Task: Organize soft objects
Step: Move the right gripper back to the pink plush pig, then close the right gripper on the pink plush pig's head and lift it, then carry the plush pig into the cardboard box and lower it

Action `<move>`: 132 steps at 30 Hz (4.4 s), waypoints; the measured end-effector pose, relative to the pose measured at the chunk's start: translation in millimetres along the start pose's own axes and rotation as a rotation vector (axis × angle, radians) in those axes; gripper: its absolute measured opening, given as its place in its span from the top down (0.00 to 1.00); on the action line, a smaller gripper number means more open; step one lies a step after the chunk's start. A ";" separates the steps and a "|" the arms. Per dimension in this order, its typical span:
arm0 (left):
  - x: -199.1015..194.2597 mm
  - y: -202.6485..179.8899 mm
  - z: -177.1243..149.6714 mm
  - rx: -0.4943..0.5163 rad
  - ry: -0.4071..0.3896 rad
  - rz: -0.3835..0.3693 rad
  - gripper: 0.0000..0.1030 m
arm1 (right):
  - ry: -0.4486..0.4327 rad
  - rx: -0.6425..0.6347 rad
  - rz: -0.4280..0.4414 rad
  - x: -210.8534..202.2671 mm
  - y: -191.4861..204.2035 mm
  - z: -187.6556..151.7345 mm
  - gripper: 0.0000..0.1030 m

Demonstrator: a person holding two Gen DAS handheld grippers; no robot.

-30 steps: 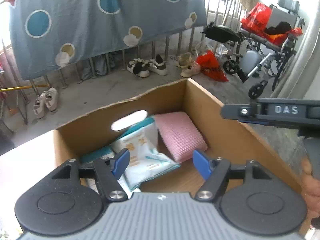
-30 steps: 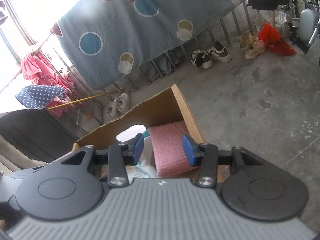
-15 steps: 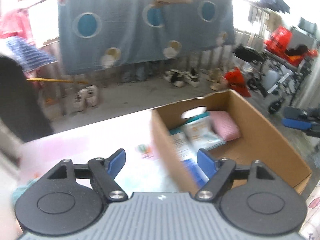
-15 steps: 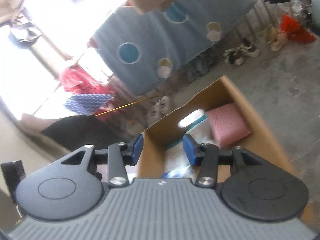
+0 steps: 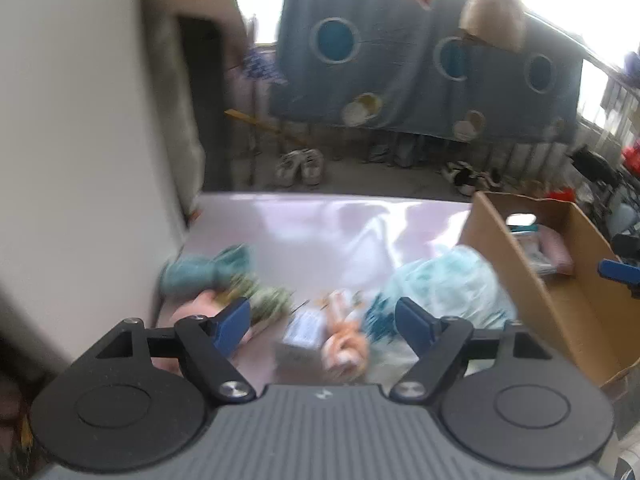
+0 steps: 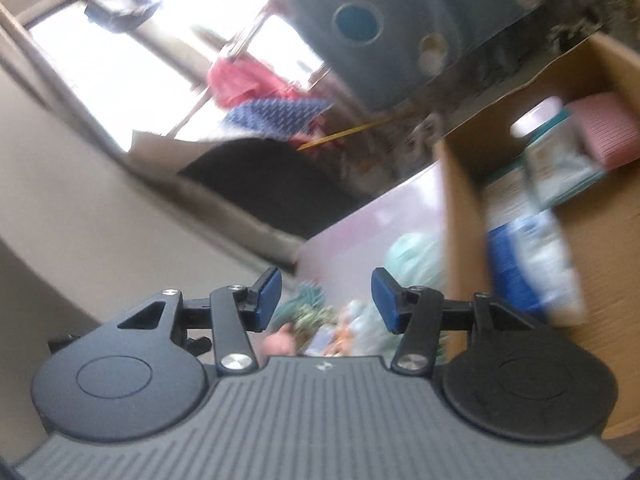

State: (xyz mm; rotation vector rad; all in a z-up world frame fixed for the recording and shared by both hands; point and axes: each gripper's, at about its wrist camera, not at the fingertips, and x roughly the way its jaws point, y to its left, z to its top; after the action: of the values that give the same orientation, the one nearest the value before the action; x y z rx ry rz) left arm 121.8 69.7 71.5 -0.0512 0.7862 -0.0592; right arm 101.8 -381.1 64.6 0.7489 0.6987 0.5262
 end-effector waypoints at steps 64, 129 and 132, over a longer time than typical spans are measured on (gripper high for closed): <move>140.6 122.5 -69.4 -0.108 0.038 0.140 0.35 | 0.667 0.019 -0.036 454.1 85.1 -121.0 0.44; 98.5 -225.5 3.0 0.154 -0.014 -0.297 0.31 | 0.106 -0.108 -0.566 38.7 -133.5 100.8 0.35; 93.1 -216.9 0.7 0.151 -0.019 -0.292 0.31 | 0.068 -0.060 -0.594 33.3 -146.0 103.5 0.28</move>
State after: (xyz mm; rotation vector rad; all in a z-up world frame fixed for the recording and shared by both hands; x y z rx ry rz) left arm 180.5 -153.2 21.1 -0.0232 0.7484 -0.3936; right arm 226.1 -495.2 -3.8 0.4351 0.9189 0.0287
